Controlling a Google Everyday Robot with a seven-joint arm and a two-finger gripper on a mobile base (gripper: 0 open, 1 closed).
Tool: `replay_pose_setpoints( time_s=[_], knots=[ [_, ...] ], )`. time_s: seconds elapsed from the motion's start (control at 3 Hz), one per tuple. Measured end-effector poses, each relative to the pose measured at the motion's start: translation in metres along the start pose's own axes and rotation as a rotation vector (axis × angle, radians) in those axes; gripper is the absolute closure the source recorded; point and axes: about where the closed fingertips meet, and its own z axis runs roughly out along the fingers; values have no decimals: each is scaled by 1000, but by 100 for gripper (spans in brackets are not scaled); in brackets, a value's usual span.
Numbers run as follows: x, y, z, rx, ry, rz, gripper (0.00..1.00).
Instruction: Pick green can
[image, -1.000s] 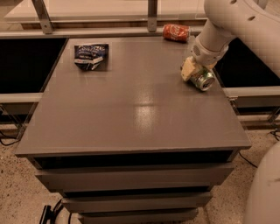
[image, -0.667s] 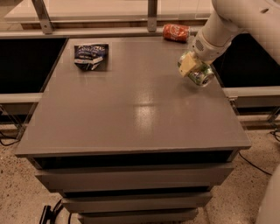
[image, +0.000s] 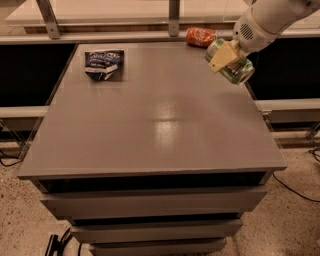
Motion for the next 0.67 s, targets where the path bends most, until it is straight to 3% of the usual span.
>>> replay_pose_setpoints(
  time_s=[0.33, 0.67],
  knots=[
    [-4, 7, -27, -46, -43, -45, 100],
    [-7, 8, -30, -53, -50, -52, 100]
  ],
)
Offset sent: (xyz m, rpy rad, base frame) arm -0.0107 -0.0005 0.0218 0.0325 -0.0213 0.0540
